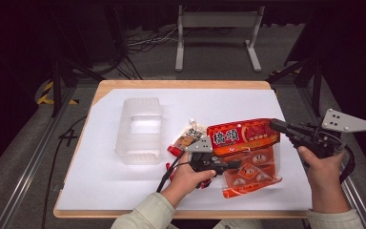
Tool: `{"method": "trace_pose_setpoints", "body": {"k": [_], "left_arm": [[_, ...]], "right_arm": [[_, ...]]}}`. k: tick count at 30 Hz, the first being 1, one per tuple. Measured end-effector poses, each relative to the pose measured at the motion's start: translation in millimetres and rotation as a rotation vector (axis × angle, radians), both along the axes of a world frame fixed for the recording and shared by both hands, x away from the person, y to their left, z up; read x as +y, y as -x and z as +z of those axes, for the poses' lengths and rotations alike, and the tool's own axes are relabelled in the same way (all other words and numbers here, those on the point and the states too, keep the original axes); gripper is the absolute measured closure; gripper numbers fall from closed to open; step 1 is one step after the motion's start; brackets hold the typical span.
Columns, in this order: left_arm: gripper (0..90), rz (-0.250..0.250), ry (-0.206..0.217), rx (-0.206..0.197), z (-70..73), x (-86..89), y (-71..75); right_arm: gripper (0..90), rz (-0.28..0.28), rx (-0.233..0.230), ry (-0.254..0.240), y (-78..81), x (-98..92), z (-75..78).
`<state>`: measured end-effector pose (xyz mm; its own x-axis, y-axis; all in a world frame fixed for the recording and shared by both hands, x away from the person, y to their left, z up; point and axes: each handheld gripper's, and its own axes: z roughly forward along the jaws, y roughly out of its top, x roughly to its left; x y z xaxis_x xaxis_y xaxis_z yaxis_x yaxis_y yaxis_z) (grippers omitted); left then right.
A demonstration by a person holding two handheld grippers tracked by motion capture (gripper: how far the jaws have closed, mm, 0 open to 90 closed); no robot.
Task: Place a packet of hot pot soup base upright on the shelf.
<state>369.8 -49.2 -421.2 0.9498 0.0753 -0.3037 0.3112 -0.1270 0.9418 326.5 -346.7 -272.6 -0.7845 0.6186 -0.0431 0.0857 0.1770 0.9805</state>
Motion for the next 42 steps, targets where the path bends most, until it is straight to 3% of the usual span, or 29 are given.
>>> {"method": "trace_pose_setpoints", "body": {"k": [12,16,20,24,29,33,35,42], "left_arm": [[71.3,0.022,-0.035,-0.066,22.3,3.8,5.7],[71.3,0.021,-0.059,-0.1,33.9,6.2,4.9],[71.3,0.065,-0.108,-0.177,47.2,6.3,8.3],[71.3,0.065,-0.124,-0.186,55.9,7.7,6.4],[71.3,0.062,-0.144,-0.208,67.1,10.9,1.2],[71.3,0.069,-0.143,-0.194,73.8,17.7,-4.4],[71.3,0.084,-0.137,-0.2,79.7,24.1,-7.8],[71.3,0.112,-0.138,-0.207,94.0,36.4,-15.9]], "right_arm": [[90.0,-0.023,-0.053,-0.003,7.7,-2.4,6.9],[90.0,-0.031,-0.072,-0.025,10.9,-3.7,9.5],[90.0,-0.048,-0.089,-0.043,12.0,-6.2,10.6],[90.0,-0.054,-0.096,-0.056,13.2,-8.1,11.4],[80.9,-0.078,-0.101,-0.079,14.5,-11.2,12.7],[70.4,-0.094,-0.095,-0.098,14.0,-12.9,12.3],[60.7,-0.136,-0.104,-0.083,14.6,-12.1,12.6],[51.1,-0.189,-0.08,-0.044,7.6,-10.1,7.4]]}}
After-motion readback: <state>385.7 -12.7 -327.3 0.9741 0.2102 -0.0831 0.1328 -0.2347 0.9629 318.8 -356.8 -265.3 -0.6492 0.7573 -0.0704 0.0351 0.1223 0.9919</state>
